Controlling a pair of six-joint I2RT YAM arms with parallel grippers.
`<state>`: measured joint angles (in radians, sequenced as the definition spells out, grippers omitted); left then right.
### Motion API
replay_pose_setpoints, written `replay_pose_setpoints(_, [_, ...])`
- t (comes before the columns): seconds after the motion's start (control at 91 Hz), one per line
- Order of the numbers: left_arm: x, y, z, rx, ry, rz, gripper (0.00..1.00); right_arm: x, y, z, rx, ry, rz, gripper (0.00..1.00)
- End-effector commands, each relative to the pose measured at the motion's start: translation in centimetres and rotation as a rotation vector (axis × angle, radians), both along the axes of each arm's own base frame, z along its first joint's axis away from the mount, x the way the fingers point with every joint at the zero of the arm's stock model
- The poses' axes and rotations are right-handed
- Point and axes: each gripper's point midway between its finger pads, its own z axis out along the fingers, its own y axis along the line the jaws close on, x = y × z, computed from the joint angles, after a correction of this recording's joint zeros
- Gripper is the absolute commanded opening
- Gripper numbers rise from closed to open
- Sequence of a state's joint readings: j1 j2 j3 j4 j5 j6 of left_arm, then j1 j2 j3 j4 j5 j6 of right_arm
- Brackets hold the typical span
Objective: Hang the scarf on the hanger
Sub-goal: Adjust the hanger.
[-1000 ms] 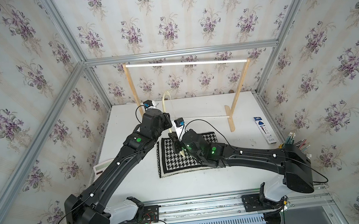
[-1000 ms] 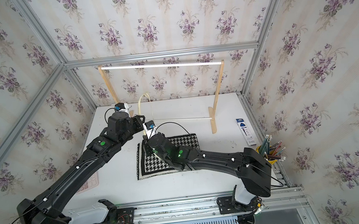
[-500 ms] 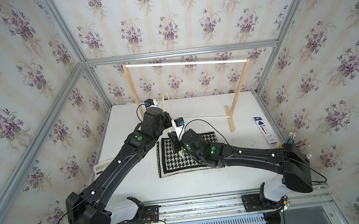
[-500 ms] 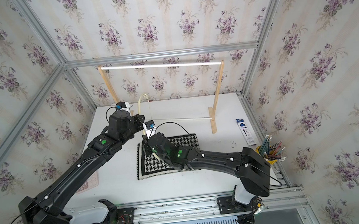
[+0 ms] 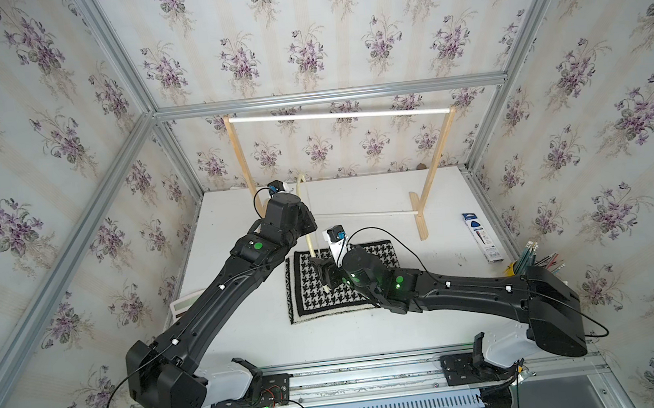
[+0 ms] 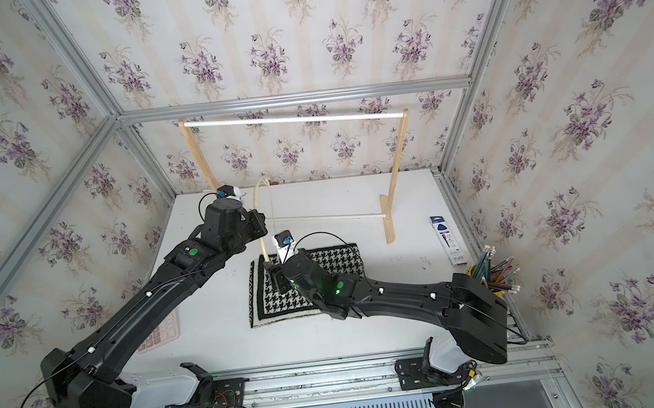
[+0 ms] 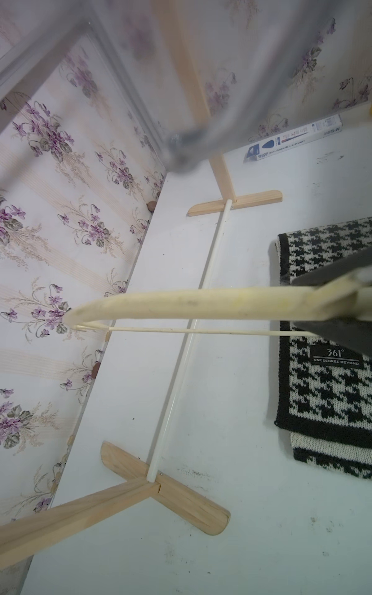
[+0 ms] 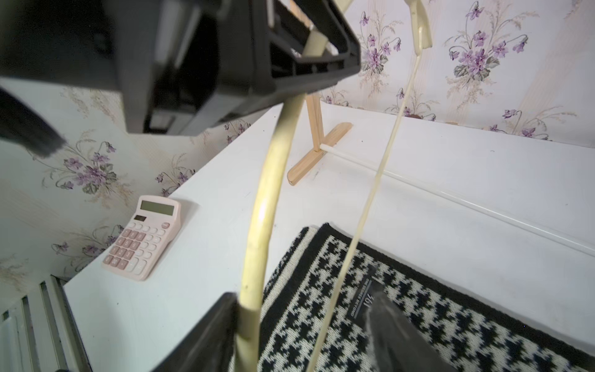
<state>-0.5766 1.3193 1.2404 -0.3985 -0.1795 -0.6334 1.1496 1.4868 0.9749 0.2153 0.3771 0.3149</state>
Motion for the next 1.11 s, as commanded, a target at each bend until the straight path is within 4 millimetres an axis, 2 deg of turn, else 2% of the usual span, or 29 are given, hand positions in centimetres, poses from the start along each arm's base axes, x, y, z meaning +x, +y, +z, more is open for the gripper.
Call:
replay_pose_setpoints(0.0, [0.0,-0.2,0.0,0.017,-0.001,-0.020,0.00,-0.9,-1.2,-0.9,-0.010,0.037,0.009,0.80])
replay_pose_setpoints(0.077, [-0.2,-0.5,-0.4,0.021,0.023,-0.043,0.00,-1.2,-3.8,-1.8,-0.019,0.066,-0.057,0.80])
replay_pose_setpoints(0.253, [-0.8,-1.4,-0.9,0.042,0.122,-0.131,0.00,-0.8,-11.9,-3.3,0.061,0.206,-0.247,0.79])
replay_pose_setpoints(0.341, [-1.1,-1.4,-1.0,0.061,0.157,-0.159,0.00,0.1,-15.1,-4.3,0.147,0.280,-0.296,0.78])
replay_pose_setpoints(0.484, [-1.5,-1.4,-1.6,0.046,0.183,-0.178,0.00,2.6,-20.1,-8.0,0.193,0.439,-0.392,0.77])
replay_pose_setpoints(0.56, [-1.7,-1.2,-2.2,0.042,0.193,-0.166,0.00,3.4,-21.3,-9.5,0.207,0.493,-0.419,0.76])
replay_pose_setpoints(0.615, [-1.7,-1.0,-2.7,0.032,0.198,-0.148,0.00,3.7,-21.5,-10.5,0.187,0.515,-0.428,0.76])
replay_pose_setpoints(0.648, [-1.8,-1.0,-3.1,0.018,0.204,-0.136,0.00,4.3,-22.6,-11.1,0.181,0.522,-0.470,0.75])
replay_pose_setpoints(0.725, [-1.9,-1.4,-4.1,-0.034,0.223,-0.118,0.00,4.6,-22.6,-12.0,0.169,0.539,-0.478,0.74])
replay_pose_setpoints(0.879, [-2.5,-2.6,-6.3,-0.109,0.251,-0.078,0.00,4.8,-22.5,-12.4,0.174,0.536,-0.478,0.73])
replay_pose_setpoints(1.099, [-4.0,-4.8,-5.6,-0.087,0.108,-0.029,0.00,5.0,-22.4,-12.7,0.170,0.521,-0.471,0.73])
